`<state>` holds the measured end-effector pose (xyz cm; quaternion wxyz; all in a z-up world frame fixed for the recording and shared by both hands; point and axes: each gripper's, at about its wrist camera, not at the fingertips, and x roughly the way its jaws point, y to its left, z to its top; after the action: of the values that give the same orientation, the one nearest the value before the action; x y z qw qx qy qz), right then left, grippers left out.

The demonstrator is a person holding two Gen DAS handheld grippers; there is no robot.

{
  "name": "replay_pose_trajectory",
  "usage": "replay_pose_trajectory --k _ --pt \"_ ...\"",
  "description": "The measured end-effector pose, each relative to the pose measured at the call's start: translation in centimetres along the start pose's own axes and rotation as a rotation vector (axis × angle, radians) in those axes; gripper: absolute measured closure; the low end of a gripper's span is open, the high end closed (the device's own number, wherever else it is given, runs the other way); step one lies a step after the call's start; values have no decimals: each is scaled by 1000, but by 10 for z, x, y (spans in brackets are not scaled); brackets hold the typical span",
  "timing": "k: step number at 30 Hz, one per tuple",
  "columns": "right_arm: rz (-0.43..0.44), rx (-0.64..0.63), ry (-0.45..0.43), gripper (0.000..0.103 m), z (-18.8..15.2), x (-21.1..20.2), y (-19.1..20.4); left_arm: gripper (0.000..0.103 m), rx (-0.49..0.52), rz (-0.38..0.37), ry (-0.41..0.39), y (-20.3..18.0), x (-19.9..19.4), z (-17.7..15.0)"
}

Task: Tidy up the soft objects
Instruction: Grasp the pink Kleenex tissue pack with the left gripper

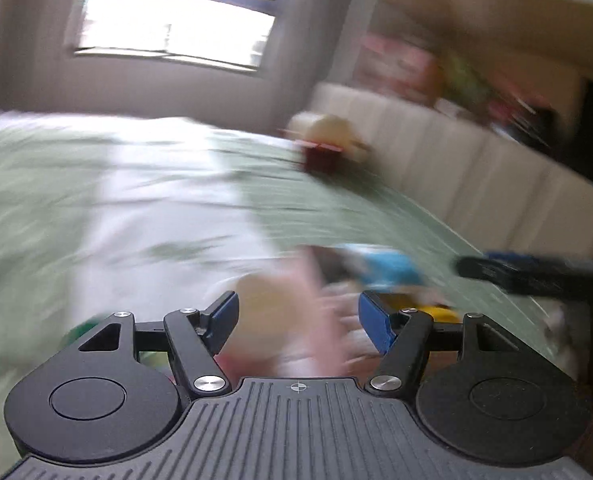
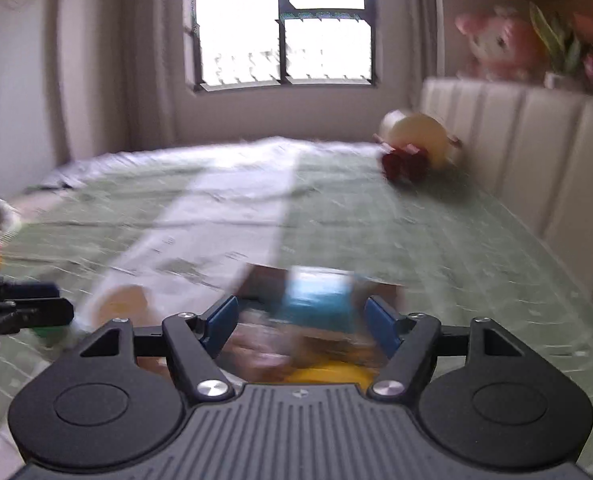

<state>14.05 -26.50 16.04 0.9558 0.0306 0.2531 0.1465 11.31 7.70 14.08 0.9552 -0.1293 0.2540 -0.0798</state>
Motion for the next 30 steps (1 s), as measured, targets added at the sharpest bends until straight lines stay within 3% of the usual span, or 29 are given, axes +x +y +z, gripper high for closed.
replay_pose_trajectory --k 2,5,8,12,20,21,23,30 --pt "85 23 19 25 -13 6 25 32 -118 89 4 35 -21 -18" --pt "177 4 70 25 -46 22 72 32 -196 125 5 73 -40 -53" --pt "151 -89 94 25 -79 42 119 34 -222 124 51 92 -41 -88" --pt "130 -164 153 25 -98 69 164 55 -201 117 114 99 -42 -111" --pt "97 -260 218 26 -92 108 195 55 -256 92 2 117 -73 -109" --pt "91 -267 225 29 -93 111 196 55 -263 87 -1 118 -74 -110" --pt "77 -285 248 51 -96 114 198 55 -272 79 0 119 -74 -111" --pt "122 -283 240 54 -101 76 198 55 -272 54 27 118 -71 -115"
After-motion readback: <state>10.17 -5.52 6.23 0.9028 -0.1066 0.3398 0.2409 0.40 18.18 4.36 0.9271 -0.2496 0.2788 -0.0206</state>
